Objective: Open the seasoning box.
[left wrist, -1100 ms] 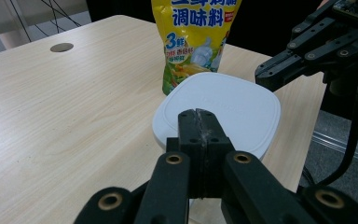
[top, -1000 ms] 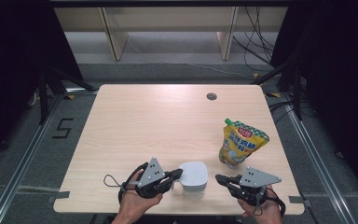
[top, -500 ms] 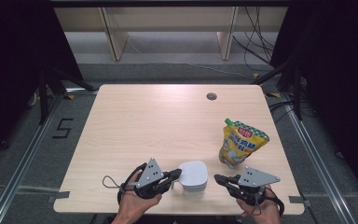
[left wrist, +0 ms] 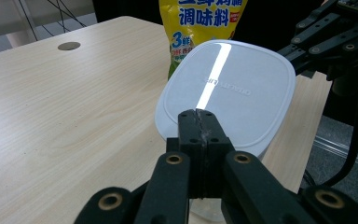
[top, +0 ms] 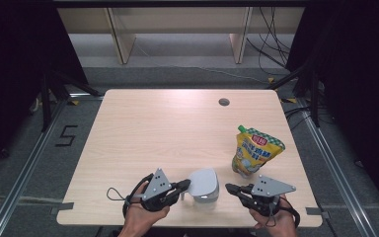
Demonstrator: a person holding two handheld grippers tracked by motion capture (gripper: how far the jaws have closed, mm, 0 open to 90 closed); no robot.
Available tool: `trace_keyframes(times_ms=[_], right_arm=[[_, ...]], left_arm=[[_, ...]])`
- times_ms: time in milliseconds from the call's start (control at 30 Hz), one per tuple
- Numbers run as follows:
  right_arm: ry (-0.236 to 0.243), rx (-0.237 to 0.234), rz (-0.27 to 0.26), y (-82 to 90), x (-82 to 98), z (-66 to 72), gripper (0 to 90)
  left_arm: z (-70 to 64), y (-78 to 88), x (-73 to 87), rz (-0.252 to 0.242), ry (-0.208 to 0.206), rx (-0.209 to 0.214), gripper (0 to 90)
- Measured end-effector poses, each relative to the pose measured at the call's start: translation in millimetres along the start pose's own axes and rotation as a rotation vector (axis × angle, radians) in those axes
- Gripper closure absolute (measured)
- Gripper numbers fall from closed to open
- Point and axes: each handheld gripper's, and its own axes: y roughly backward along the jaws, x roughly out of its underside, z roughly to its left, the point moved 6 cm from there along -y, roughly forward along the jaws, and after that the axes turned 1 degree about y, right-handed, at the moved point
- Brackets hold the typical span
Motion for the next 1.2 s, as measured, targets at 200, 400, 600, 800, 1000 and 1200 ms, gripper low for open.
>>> trace_keyframes(times_ms=[200, 400, 600, 800, 1000, 1200], right_arm=[[0.014, -0.035, -0.02, -5.5, -11.8, 11.6, 90.0], [0.035, -0.046, -0.021, -9.8, -20.2, 18.1, 90.0], [0.037, -0.047, -0.032, -10.0, -25.7, 19.4, 90.0], [0.037, -0.045, -0.039, -12.8, -32.5, 21.3, 90.0], [0.06, -0.045, -0.068, -17.7, -42.9, 25.1, 90.0], [0.074, -0.051, -0.067, -20.6, -50.6, 26.9, 90.0]], left_arm=[[1.2, 0.2, -0.3, 0.002, -0.008, 0.004, 89.0], [1.1, 0.3, 0.2, 0.001, -0.004, 0.004, 89.0], [2.7, 7.2, -0.3, 0.01, -0.023, -0.001, 75.4], [4.4, 15.1, 11.0, 0.034, -0.033, 0.01, 55.6], [9.9, 20.6, 27.3, 0.071, -0.04, 0.01, 44.0], [18.6, 30.7, 38.4, 0.081, 0.014, -0.013, 37.7]])
